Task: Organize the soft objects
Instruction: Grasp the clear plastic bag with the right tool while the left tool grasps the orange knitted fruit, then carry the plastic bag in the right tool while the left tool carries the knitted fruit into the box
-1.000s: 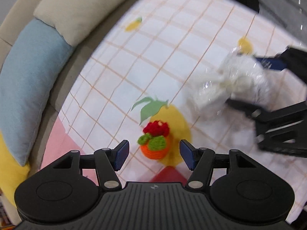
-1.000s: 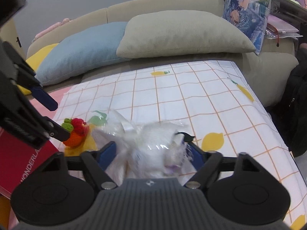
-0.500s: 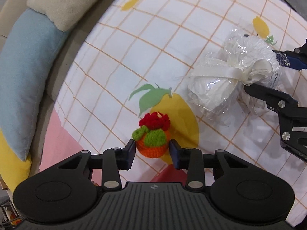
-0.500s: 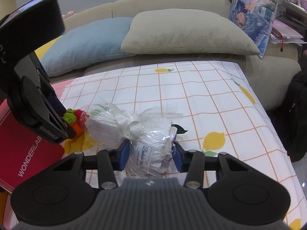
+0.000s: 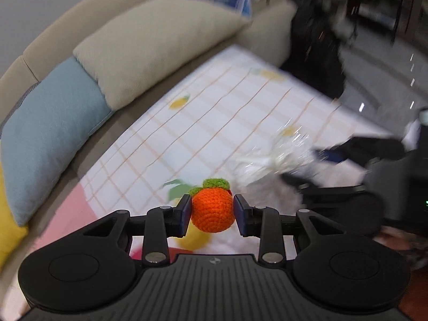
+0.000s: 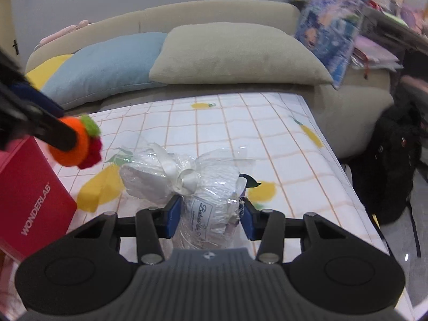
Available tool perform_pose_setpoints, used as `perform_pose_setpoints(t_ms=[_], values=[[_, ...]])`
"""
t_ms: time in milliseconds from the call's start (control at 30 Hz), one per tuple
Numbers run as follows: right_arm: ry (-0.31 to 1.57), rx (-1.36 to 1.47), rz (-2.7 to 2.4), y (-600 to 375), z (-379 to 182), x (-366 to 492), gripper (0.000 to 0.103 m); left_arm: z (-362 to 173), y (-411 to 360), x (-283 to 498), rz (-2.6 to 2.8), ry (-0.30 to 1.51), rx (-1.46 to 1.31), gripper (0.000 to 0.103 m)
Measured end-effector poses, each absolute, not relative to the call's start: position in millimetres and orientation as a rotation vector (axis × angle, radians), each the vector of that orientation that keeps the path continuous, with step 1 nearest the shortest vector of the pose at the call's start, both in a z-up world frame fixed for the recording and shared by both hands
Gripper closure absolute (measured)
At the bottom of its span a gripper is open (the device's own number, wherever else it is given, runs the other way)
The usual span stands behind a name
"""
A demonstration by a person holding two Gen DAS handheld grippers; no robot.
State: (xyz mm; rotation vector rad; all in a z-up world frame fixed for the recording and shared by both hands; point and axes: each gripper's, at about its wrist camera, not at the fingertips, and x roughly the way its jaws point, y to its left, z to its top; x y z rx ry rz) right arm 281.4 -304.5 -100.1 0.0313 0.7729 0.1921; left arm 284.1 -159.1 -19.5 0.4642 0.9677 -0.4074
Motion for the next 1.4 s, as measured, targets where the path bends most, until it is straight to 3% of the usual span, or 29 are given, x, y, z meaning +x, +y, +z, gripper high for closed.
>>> perform_pose_setpoints(t_ms=[467,833,1100,1233,1300,1333,1400], values=[[0.85,0.113,0.132,-303,-63,210,0.057,-5,-105,159,-0.402,0.887,0.171,0.066],[1.047,0.151,0.156,-269,-56,144,0.057,-17,-44,83,-0.329,0.895,0.024,0.066],[1.162,0.086,0.194,-233,-58,112,0.057,-20,-19,55,-0.336,0.866,-0.017,0.066],[1.106,0.124,0.215,-223,-41,96,0.057,-14,-1,48,-0.312,0.818,-0.072,0.067],[1.039,0.099,0.229,-213,-27,90,0.057,-9,11,48,-0.298,0.789,-0.096,0.071],[1.005,0.082,0.235,-207,-18,87,0.057,-6,17,47,-0.288,0.772,-0.109,0.082],[0.946,0.073,0.255,-197,-3,86,0.057,2,30,46,-0.258,0.729,-0.133,0.085]])
